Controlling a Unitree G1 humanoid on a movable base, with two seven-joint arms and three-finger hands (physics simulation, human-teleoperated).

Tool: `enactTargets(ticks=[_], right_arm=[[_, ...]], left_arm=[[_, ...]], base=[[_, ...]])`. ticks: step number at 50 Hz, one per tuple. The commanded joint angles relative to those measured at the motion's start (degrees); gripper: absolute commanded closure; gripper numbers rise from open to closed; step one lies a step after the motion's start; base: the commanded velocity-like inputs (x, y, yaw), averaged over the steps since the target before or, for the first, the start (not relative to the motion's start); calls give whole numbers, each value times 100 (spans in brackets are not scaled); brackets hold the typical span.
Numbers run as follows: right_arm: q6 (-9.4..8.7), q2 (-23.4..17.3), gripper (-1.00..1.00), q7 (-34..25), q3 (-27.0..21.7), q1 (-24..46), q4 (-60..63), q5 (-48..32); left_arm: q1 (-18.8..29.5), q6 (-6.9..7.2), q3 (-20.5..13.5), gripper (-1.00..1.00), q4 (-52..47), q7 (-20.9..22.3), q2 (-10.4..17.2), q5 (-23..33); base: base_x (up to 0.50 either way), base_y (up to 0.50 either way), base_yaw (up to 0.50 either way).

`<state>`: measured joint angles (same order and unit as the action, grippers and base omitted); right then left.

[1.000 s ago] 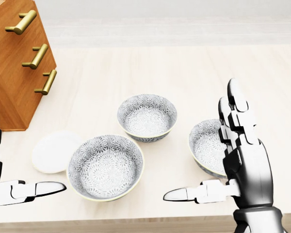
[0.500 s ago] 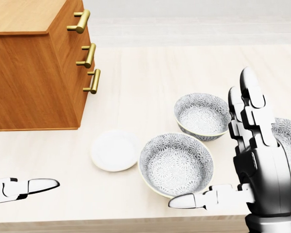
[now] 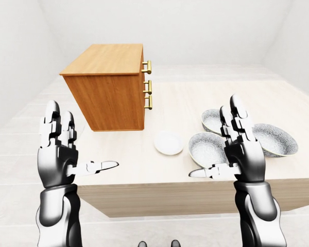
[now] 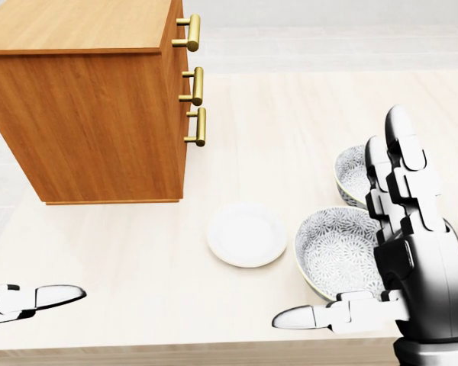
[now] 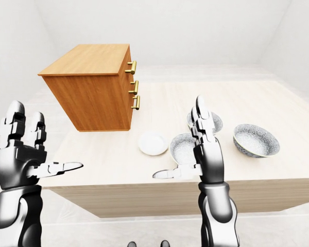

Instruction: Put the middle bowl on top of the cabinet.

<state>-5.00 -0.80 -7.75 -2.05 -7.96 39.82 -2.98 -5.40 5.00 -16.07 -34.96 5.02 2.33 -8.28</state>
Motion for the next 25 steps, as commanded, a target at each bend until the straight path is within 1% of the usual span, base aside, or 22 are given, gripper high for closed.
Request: enactTargets(ticks=[1,7,10,16,20,25], right_arm=[[0,-22,-100,-82,-111,-14,70,82],[0,-48,-100,-151,-179,-23,188,98],[0,-61,-100,-184,-153,-78,201,44],[0,-24,-100,-208,-138,-72,116,4],[0,-26,-100,-239,-157,-73,135,15],[0,-17,-100,-201,-152,-49,155,-44]], left_arm=[[112,0,-92,-100,126,-18,10,-42],[98,0,-187,-100,57,18,57,-184],[116,0,-212,-100,76,-28,68,-152],[139,0,-277,-100,112,6,102,-234],[136,0,-224,-100,184,4,94,-176],[122,0,-253,-100,131,17,102,-228]], base=[[0,0,0],[0,0,0],[7,0,0],[43,3,0],[45,2,0],[43,0,0]])
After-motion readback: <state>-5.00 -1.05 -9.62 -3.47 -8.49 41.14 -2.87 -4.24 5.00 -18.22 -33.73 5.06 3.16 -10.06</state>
